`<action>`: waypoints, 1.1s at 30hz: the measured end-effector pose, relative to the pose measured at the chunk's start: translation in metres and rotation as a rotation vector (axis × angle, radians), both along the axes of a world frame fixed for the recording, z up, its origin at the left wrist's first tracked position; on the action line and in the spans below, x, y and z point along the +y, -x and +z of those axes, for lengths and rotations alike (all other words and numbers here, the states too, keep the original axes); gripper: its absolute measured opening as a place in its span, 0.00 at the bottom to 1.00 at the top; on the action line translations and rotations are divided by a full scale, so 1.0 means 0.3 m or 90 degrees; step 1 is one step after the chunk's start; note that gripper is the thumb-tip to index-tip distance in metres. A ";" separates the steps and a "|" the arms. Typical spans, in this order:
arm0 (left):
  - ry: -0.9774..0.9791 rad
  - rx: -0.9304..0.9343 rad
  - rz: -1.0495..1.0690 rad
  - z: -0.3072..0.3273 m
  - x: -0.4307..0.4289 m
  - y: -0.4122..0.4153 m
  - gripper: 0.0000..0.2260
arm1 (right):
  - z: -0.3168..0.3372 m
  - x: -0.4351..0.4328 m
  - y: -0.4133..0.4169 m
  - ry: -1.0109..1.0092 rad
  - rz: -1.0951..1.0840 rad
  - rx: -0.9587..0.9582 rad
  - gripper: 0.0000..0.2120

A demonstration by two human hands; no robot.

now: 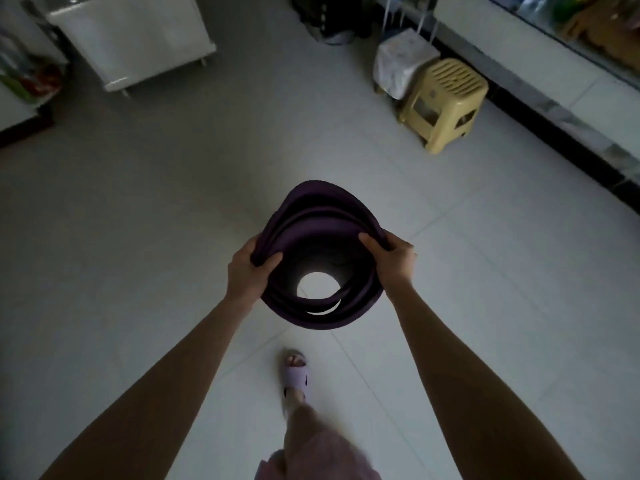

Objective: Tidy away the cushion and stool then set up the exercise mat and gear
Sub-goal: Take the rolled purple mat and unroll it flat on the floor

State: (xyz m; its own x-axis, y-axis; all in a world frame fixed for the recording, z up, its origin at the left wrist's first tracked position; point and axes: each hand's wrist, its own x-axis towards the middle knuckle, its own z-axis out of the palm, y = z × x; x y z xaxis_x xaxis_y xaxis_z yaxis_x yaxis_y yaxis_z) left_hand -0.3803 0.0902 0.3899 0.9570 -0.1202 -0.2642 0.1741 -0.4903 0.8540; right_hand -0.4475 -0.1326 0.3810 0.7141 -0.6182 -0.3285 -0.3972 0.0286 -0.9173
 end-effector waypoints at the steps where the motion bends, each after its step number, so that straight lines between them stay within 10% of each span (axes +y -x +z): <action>1: -0.005 0.008 -0.020 -0.016 -0.010 -0.027 0.19 | -0.014 -0.003 -0.007 -0.002 -0.021 0.014 0.07; 33: 0.068 0.021 -0.535 -0.769 -0.467 -0.608 0.17 | -0.725 -0.013 -0.122 0.044 -0.578 0.016 0.06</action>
